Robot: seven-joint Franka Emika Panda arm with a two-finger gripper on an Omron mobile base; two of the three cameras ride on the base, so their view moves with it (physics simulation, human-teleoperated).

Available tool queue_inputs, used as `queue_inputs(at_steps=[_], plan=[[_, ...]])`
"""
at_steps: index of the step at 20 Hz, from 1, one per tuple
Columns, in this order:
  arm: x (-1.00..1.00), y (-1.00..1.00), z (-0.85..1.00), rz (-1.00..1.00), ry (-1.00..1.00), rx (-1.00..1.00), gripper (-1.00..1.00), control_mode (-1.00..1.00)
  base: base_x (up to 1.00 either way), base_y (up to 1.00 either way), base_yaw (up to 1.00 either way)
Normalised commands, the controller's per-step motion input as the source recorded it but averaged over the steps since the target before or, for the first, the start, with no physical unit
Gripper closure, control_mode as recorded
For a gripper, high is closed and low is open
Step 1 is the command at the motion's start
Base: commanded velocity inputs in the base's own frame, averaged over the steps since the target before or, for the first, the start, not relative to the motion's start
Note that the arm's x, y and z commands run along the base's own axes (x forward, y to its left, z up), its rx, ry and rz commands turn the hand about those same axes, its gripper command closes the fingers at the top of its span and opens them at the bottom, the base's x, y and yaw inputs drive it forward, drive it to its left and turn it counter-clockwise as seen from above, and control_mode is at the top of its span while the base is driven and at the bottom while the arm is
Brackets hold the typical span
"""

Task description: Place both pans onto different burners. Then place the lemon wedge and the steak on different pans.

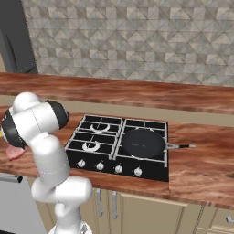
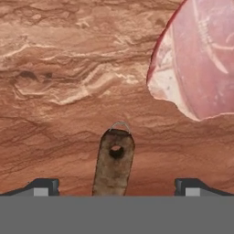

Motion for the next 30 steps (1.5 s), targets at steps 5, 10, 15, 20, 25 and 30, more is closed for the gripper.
queue_inputs(at_steps=[5, 10, 15, 20, 25, 30], plan=[[0.06, 0.01, -0.21, 0.0, 0.0, 0.0, -1.0, -1.0, 0.0, 0.0, 0.0], [0.07, 0.0, -0.09, 0.0, 0.0, 0.0, -1.0, -1.0, 0.0, 0.0, 0.0], [0.09, 0.0, -0.11, 0.0, 0.0, 0.0, -1.0, -1.0, 0.0, 0.0, 0.0], [0.06, 0.0, -0.16, 0.0, 0.0, 0.0, -1.0, -1.0, 0.0, 0.0, 0.0], [0.05, 0.0, -0.22, 0.0, 0.0, 0.0, -1.0, -1.0, 0.0, 0.0, 0.0], [0.0, 0.0, -0.17, 0.0, 0.0, 0.0, 1.0, -1.0, 0.0, 0.0, 0.0]])
